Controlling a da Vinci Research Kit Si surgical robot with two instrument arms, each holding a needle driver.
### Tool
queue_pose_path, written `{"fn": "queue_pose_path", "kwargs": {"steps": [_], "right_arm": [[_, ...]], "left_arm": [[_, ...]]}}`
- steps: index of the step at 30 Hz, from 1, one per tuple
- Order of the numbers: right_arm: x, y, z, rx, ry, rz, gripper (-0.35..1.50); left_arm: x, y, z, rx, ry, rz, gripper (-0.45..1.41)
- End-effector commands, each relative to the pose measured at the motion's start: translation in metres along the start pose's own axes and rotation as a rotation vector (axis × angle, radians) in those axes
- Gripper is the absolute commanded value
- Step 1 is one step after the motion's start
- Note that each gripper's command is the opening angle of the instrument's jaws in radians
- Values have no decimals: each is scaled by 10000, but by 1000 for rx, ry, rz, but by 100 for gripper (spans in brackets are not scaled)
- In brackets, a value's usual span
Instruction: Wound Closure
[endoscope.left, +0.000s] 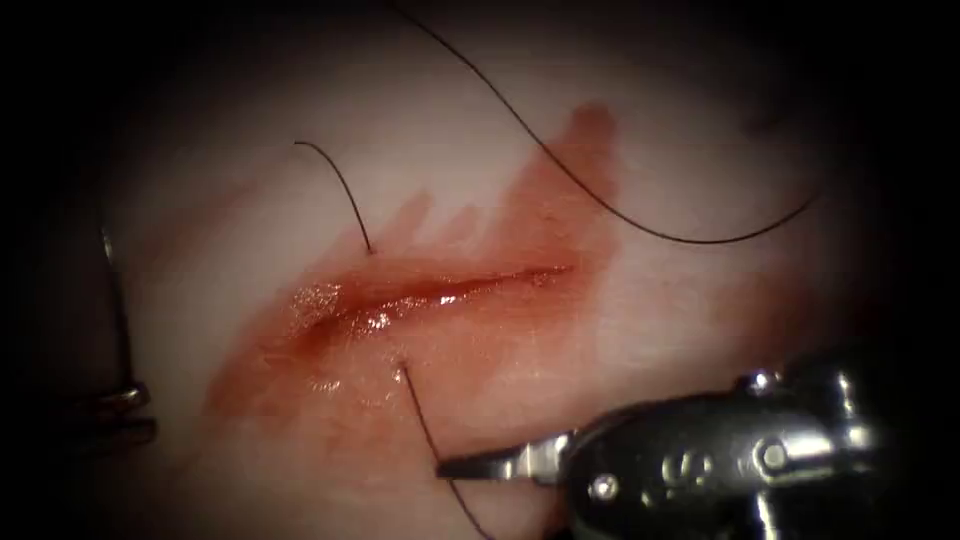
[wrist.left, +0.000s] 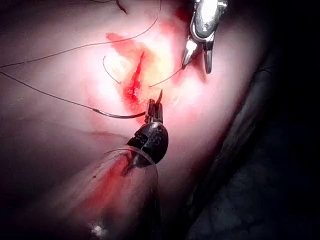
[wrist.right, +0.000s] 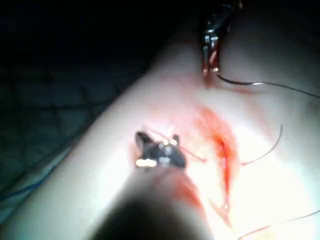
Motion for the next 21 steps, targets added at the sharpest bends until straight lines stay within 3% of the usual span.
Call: {"fn": "queue_pose_path", "kwargs": {"steps": [1,8,13,17,21], "right_arm": [[-10,-3,-2,3,-5,0,131],[-37,14,-33,-17,-66,7,125],[-49,50,-38,-208,-100,84,115],[-51,86,-33,-306,21,231,108],[-52,116,-27,-285,156,401,98]], "left_arm": [[-3,6,7,-2,1,-2,-45],[-3,6,7,-2,1,-2,-45],[-4,6,8,-1,1,-2,-45],[-4,7,8,-1,1,-1,-45],[-4,6,8,-1,1,-1,-45]]}}
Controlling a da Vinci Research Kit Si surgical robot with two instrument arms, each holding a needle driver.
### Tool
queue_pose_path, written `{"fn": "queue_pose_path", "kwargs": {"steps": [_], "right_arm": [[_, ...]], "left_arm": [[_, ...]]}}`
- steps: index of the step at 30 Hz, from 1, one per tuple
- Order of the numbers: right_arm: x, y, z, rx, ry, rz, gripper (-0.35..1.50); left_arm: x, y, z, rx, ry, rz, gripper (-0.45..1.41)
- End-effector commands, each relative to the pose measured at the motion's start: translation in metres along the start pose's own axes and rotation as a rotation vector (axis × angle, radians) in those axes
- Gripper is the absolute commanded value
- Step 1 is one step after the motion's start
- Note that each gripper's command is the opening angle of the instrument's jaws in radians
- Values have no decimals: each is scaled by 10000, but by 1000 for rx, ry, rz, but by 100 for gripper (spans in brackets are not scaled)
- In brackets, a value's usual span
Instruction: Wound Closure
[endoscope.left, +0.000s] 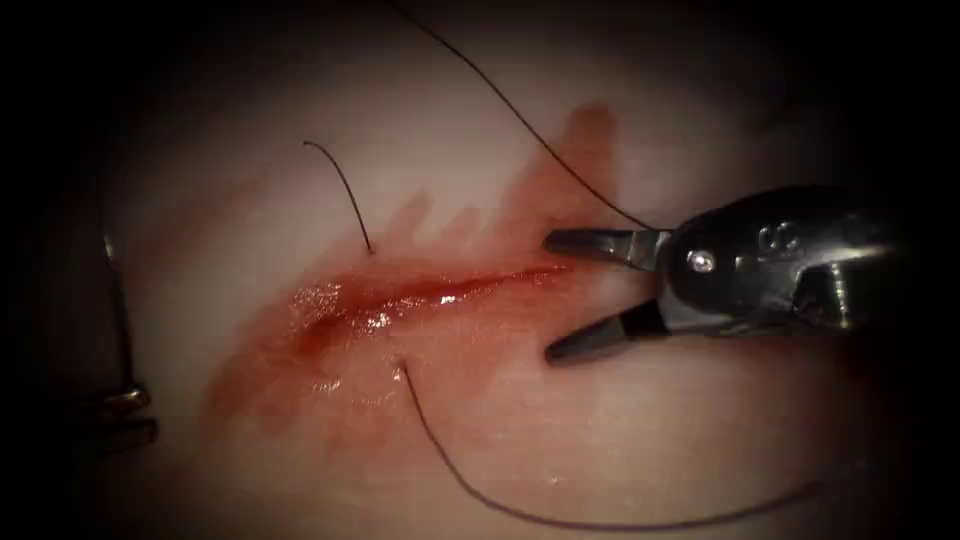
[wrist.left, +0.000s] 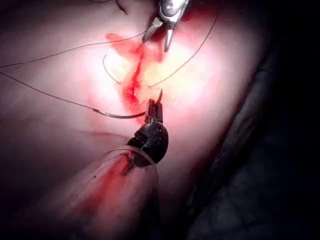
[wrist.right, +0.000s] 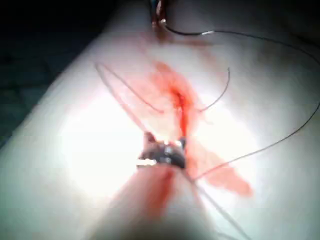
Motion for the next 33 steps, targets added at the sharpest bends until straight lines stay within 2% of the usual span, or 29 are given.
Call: {"fn": "queue_pose_path", "kwargs": {"steps": [1,5,14,20,22,23,24,25,27,29,33], "right_arm": [[2,9,16,33,52,89,93],[7,21,35,79,132,239,86],[-3,28,104,109,116,334,84],[-5,31,135,104,110,334,83],[-5,34,142,106,107,333,69],[-5,35,145,111,105,332,56],[-6,36,147,132,98,329,6],[-7,37,148,155,94,323,-35],[-9,39,147,172,91,309,-35],[-8,41,143,114,108,307,-35],[-3,49,135,81,124,319,-35]], "left_arm": [[-4,6,7,-2,2,-2,-45],[-4,5,7,-3,2,-1,-45],[-4,6,7,-2,2,-2,-45],[-4,6,7,-2,2,-2,-45],[-4,6,7,-2,2,-2,-45],[-4,6,7,-2,2,-2,-45],[-4,6,7,-2,2,-2,-45],[-4,6,7,-2,2,-2,-45],[-4,6,7,-2,2,-2,-45],[-4,6,7,-3,2,-2,-45],[-4,6,7,-3,2,-2,-45]]}}
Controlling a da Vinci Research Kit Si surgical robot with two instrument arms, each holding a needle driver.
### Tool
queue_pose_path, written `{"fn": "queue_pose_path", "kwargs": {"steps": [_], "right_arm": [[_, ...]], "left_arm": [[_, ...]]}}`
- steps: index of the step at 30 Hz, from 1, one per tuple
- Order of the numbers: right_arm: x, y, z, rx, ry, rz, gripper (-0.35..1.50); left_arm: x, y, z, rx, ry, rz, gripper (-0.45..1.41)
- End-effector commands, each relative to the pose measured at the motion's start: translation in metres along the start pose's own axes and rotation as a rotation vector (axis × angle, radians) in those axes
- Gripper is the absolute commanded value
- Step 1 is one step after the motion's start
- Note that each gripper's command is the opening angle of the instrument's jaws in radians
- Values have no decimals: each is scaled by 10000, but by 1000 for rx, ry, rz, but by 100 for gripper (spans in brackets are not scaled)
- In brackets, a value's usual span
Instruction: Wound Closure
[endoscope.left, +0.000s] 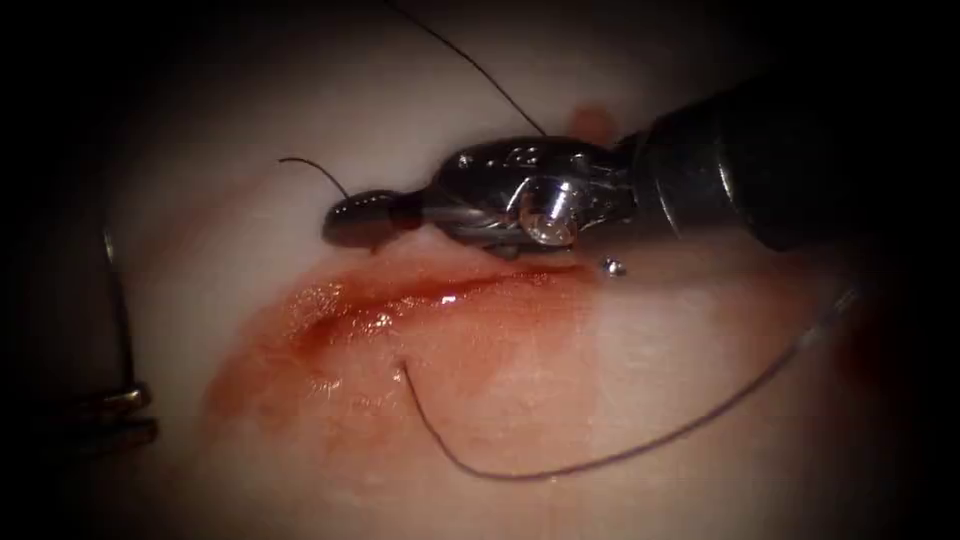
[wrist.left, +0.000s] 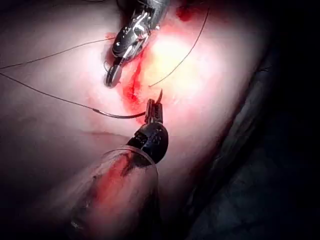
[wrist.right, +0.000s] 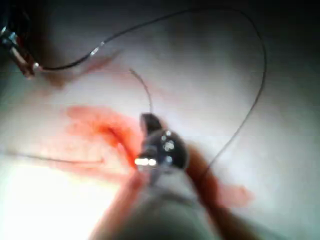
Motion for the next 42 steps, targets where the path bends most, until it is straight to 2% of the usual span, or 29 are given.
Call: {"fn": "queue_pose_path", "kwargs": {"steps": [1,7,16,24,25,26,27,28,29,30,32,37,42], "right_arm": [[2,2,4,-16,11,4,-35],[10,7,2,-46,31,13,-35],[44,8,-17,-74,95,56,-35],[39,6,-13,-42,91,39,-35],[37,5,-12,-42,90,31,-27],[35,4,-11,-43,89,18,27],[34,3,-11,-52,91,5,64],[33,1,-11,-65,97,5,91],[32,0,-12,-79,102,5,115],[32,-1,-13,-84,105,6,125],[30,-5,-20,-86,107,6,133],[19,-20,-61,-59,102,4,131],[8,-36,-105,-71,102,7,131]], "left_arm": [[-3,6,7,-2,1,-2,-45],[-3,6,7,-2,1,-2,-45],[-3,7,8,-3,2,-1,-45],[-4,7,9,-3,2,-1,-45],[-4,7,9,-3,2,-1,-45],[-4,6,9,-3,2,-1,-45],[-4,6,9,-4,2,-1,-45],[-5,5,10,-5,0,-1,-45],[-5,4,10,-6,0,0,-45],[-6,3,10,-6,1,0,-45],[-8,0,12,-9,-1,1,-45],[-22,-3,18,-19,-21,-5,-45],[-60,-5,34,-32,-62,-14,-45]]}}
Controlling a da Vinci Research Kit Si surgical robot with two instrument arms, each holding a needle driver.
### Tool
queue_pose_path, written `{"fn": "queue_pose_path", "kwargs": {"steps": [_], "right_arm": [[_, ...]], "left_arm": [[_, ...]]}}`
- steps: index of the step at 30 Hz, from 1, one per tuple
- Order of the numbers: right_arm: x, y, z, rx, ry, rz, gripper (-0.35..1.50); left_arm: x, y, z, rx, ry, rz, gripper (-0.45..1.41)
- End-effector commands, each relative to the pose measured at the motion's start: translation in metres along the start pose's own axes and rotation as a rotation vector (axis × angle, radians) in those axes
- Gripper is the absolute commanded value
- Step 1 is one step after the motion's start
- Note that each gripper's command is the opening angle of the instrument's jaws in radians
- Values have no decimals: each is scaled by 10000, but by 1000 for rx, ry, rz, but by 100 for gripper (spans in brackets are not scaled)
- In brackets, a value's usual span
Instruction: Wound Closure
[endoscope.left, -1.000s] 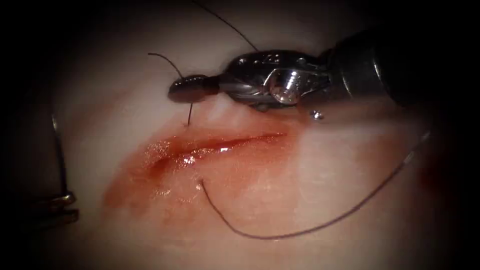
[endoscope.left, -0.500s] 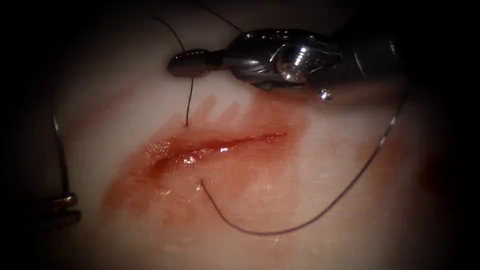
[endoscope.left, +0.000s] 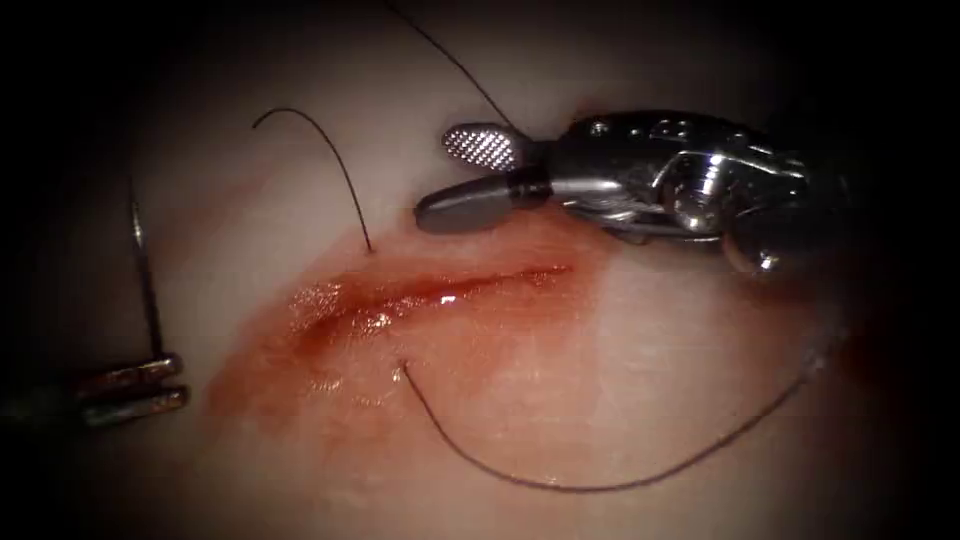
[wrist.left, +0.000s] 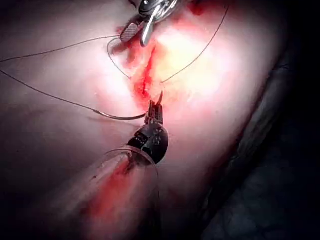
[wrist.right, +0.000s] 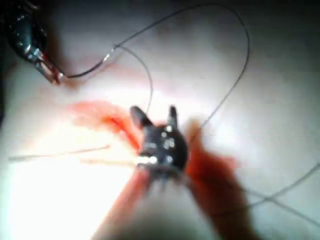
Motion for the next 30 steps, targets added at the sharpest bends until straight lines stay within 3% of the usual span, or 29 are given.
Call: {"fn": "queue_pose_path", "kwargs": {"steps": [1,9,10,11,13,15,22,30], "right_arm": [[-10,-6,-9,2,-2,-1,130],[-35,-30,-48,20,-18,-14,128],[-39,-34,-49,30,-25,-16,126],[-40,-37,-50,38,-31,-17,126],[-43,-43,-47,48,-39,-18,125],[-43,-46,-44,58,-44,-24,123],[-48,-42,-26,66,-66,-36,120],[-62,-31,-20,35,-130,-64,118]], "left_arm": [[-11,4,10,-6,-11,-2,-45],[-66,-11,12,-18,-63,-52,-45],[-69,-12,10,-14,-68,-79,-35],[-70,-14,9,-12,-71,-114,14],[-70,-16,7,-9,-73,-199,76],[-64,-18,5,-3,-76,-252,100],[-7,-21,-7,42,-23,-328,118],[55,-25,-25,71,8,-388,120]]}}
